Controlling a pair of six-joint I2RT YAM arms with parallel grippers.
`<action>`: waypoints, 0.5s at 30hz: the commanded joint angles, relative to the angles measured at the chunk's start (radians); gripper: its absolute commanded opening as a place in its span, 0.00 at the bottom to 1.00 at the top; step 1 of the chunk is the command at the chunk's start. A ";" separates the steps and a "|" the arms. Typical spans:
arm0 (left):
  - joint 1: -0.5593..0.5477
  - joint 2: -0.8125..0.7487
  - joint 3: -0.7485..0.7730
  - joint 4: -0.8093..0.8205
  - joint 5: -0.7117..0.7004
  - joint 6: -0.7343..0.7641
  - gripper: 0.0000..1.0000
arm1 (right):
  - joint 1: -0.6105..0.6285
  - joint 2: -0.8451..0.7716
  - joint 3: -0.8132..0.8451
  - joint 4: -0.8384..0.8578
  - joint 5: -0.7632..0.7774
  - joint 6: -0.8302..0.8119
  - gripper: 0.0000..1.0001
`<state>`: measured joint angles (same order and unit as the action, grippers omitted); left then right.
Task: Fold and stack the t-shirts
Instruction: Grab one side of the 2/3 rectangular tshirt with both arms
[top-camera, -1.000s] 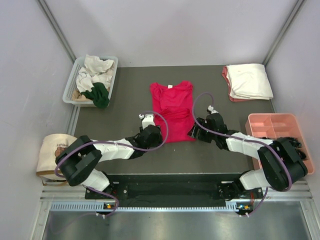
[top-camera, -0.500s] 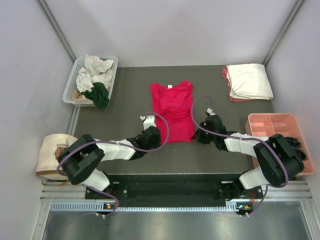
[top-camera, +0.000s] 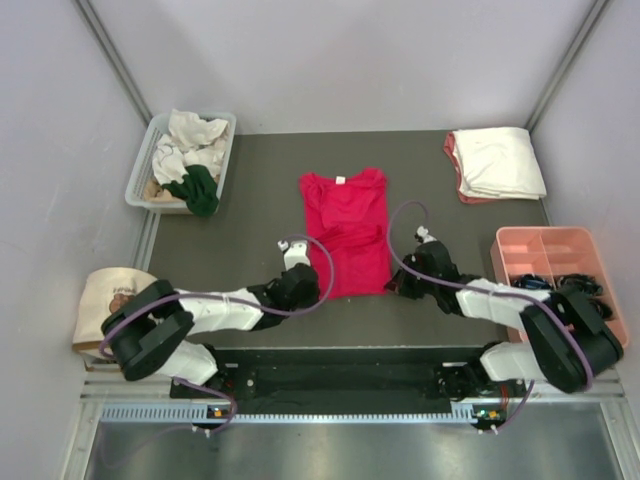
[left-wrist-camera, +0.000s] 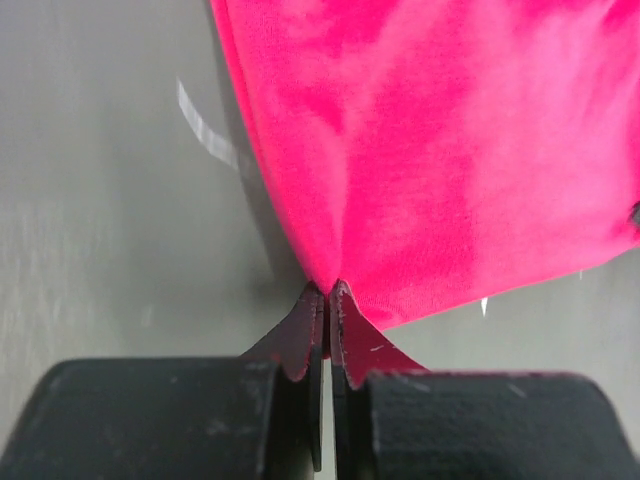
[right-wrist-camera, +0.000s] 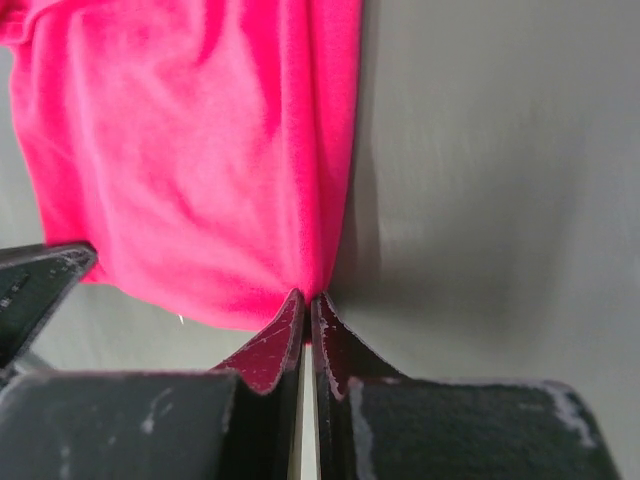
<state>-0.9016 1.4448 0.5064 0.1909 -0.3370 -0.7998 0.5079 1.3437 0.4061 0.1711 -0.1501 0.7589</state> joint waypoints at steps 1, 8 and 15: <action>-0.065 -0.142 -0.080 -0.226 0.030 -0.045 0.00 | 0.020 -0.181 -0.056 -0.256 0.024 -0.026 0.00; -0.178 -0.351 -0.144 -0.405 0.032 -0.170 0.00 | 0.021 -0.500 -0.108 -0.533 0.003 -0.013 0.00; -0.301 -0.432 -0.077 -0.525 -0.020 -0.256 0.00 | 0.024 -0.699 -0.110 -0.665 -0.048 0.017 0.00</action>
<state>-1.1564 1.0317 0.3901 -0.1516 -0.2928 -1.0103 0.5301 0.7052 0.3031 -0.3645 -0.2165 0.7715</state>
